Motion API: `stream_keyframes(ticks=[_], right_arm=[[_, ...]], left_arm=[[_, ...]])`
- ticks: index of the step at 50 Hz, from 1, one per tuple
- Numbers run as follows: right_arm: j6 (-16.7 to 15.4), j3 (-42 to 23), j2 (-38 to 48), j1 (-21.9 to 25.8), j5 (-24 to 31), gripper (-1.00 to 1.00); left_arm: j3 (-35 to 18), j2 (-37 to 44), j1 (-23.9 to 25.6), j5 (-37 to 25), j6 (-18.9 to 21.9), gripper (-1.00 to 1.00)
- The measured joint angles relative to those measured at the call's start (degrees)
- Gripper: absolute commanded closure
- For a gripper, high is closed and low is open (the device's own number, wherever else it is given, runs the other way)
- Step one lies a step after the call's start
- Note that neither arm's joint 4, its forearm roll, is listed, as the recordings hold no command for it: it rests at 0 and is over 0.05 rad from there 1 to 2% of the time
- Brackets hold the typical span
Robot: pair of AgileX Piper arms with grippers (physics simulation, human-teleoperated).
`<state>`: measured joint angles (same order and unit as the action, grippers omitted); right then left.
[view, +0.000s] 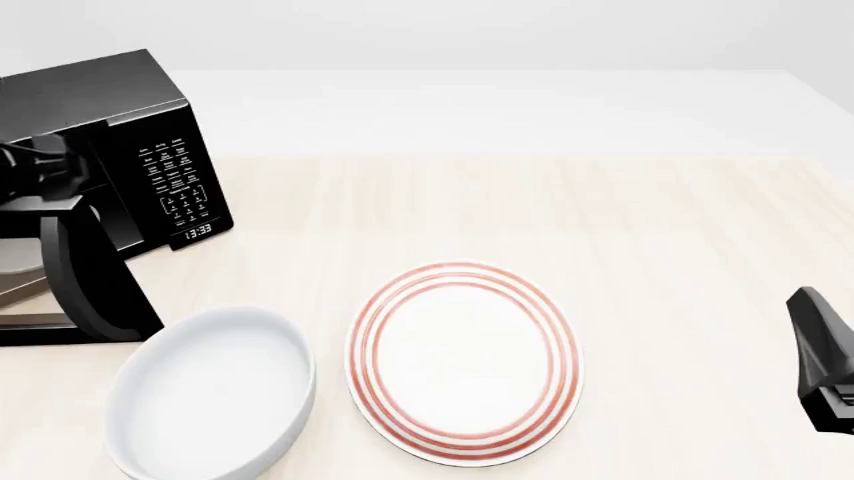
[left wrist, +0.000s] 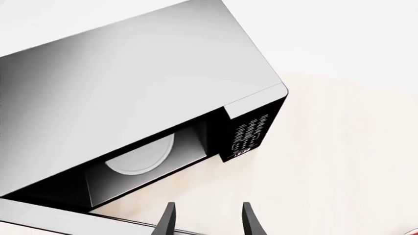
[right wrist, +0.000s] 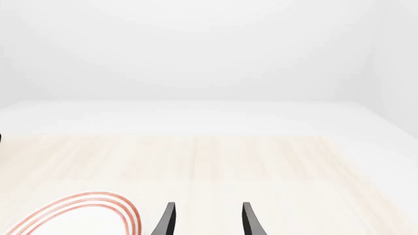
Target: Open the microwave.
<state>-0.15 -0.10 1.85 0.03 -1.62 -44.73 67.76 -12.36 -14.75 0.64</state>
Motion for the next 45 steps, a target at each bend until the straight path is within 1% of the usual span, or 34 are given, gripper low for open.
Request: stream_keyframes(ticks=[23,45], right_arm=[[0.0,0.0,0.0,0.0,0.0,-1.00],[0.0,0.0,0.0,0.0,0.0,-1.00]], left_arm=[[1.5,-0.2,-1.3,0.9,0.5,-1.00],[3.5,-2.3,-1.5,1.4,-0.2,-1.00]])
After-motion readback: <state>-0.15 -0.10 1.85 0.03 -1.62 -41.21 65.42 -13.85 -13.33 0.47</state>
